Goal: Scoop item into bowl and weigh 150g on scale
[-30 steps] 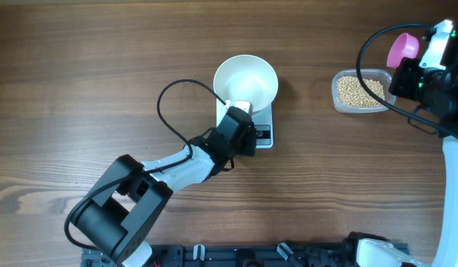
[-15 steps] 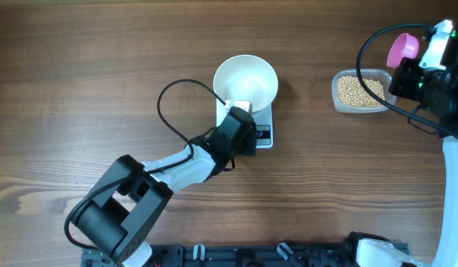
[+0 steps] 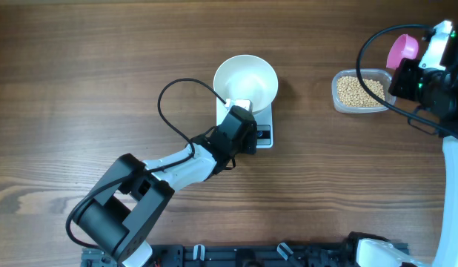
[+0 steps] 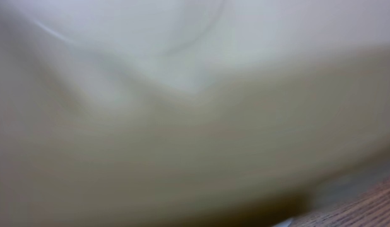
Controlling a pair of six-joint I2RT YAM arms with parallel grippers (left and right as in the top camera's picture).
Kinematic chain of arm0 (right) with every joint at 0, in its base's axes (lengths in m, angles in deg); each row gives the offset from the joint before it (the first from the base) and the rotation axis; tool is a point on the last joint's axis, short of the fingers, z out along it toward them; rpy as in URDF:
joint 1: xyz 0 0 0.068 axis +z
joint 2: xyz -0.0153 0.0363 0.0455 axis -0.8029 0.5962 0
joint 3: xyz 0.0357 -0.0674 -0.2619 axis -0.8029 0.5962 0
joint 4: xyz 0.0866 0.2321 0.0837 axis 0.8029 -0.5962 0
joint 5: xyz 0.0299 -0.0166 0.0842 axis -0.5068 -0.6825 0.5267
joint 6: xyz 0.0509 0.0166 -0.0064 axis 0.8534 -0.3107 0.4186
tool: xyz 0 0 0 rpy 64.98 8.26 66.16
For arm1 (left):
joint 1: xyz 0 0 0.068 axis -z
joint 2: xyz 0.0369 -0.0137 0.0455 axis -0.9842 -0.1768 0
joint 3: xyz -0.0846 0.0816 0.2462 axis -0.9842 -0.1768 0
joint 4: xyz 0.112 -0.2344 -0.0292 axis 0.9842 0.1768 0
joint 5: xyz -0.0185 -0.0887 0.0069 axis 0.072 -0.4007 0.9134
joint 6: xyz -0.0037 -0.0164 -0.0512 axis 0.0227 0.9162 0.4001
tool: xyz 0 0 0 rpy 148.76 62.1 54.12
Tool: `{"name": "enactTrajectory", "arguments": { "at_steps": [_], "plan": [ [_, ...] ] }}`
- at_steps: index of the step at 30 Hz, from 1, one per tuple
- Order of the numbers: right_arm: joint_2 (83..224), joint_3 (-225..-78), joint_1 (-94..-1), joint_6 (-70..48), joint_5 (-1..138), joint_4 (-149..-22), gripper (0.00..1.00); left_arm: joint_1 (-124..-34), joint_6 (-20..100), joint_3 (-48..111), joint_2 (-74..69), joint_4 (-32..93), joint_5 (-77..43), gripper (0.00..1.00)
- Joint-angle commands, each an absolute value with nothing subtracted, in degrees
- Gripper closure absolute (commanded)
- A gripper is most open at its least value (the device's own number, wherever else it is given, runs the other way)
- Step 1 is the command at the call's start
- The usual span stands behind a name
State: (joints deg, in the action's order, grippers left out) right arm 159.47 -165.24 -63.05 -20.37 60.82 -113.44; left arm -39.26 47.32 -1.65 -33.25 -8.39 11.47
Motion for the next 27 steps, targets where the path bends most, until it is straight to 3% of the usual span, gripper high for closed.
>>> {"name": "enactTrajectory", "arguments": {
  "at_steps": [1,6,11,17,20,22,24,27],
  "plan": [
    [159.8,-165.7,-63.1,-19.7,59.9,-113.5,0.96,-39.5,47.5,-3.3,-35.1,-6.3,13.7,0.96],
    [159.8,-165.7,-63.1,-19.8,59.9,-113.6,0.96,-39.5,49.0,-3.3,-23.9,-3.8,13.0,0.96],
    [159.8,-165.7,-63.1,-20.2,62.5,-114.9,0.96,-39.5,50.7,-3.3,-1.4,0.3,9.9,0.96],
    [159.8,-165.7,-63.1,-20.3,68.2,-116.3,0.96,-43.5,50.3,-3.3,25.9,10.0,31.8,0.92],
    [159.8,-165.7,-63.1,-20.3,68.5,-116.3,0.96,-46.4,50.3,-3.3,37.0,18.8,40.4,0.71],
    [159.8,-165.7,-63.1,-20.4,68.5,-116.3,0.96,-47.5,50.3,-3.3,42.0,24.2,40.7,0.44],
    [159.8,-165.7,-63.1,-20.9,68.4,-116.2,0.96,-47.9,50.3,-3.3,45.6,29.6,40.8,0.0],
    [159.8,-165.7,-63.1,-24.6,68.5,-115.4,0.96,-47.9,50.3,-3.3,47.6,34.3,40.7,0.0]
  ]
}}
